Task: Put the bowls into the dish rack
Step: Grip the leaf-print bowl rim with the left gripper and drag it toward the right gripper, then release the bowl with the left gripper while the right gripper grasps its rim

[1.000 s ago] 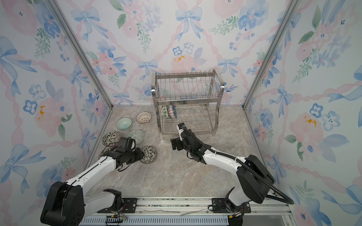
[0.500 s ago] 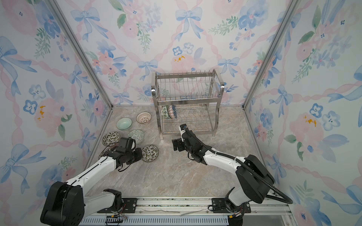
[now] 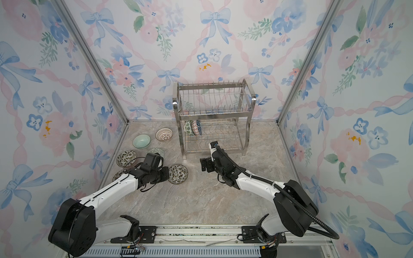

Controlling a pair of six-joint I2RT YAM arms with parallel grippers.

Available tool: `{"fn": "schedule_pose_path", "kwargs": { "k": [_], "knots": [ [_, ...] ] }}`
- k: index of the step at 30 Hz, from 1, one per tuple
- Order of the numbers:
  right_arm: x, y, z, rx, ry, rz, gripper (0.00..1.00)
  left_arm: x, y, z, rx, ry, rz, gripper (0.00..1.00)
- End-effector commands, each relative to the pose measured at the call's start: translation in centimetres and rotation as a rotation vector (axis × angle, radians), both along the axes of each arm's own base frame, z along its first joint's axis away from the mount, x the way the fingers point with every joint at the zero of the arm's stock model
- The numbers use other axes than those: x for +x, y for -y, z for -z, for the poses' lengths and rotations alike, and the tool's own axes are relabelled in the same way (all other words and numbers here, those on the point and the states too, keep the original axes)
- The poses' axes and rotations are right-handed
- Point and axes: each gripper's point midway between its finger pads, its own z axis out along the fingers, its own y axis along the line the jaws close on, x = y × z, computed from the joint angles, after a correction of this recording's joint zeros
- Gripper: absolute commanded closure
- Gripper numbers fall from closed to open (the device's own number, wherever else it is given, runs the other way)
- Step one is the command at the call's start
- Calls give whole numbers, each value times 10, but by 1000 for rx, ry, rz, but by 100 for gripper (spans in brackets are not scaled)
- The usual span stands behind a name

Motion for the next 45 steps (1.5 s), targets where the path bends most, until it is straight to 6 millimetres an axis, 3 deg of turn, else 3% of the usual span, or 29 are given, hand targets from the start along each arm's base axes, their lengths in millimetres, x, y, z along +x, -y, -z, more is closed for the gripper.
{"fn": "schedule_pose_path", "kwargs": {
  "k": [1,10,18,25,28,36,41,43,44,45],
  "knots": [
    [4,22,-2,12,-23,62,4,20,30,-30,-24,83,61,100],
    [4,72,2,-7,-106,165,3,40,111,-18,10,50,230,100],
    [-9,100,0,-20,-117,205,4,58,164,-1,-1,15,322,100],
    [-18,110,-2,-25,-119,213,3,53,183,16,-9,-29,369,100],
    [-19,111,-1,-30,-129,212,4,51,184,13,-6,-20,385,100],
    [-18,107,1,-17,-133,200,4,51,178,-11,-2,32,386,66],
    [-20,101,1,-33,-147,172,4,57,165,-37,12,100,356,45],
    [-22,96,-3,-38,-140,158,3,60,154,-54,24,143,329,31],
    [-23,94,-4,-40,-136,154,3,61,149,-61,31,164,316,13],
    [-24,92,-5,-43,-134,149,3,62,142,-70,37,189,302,8]
  ]
}}
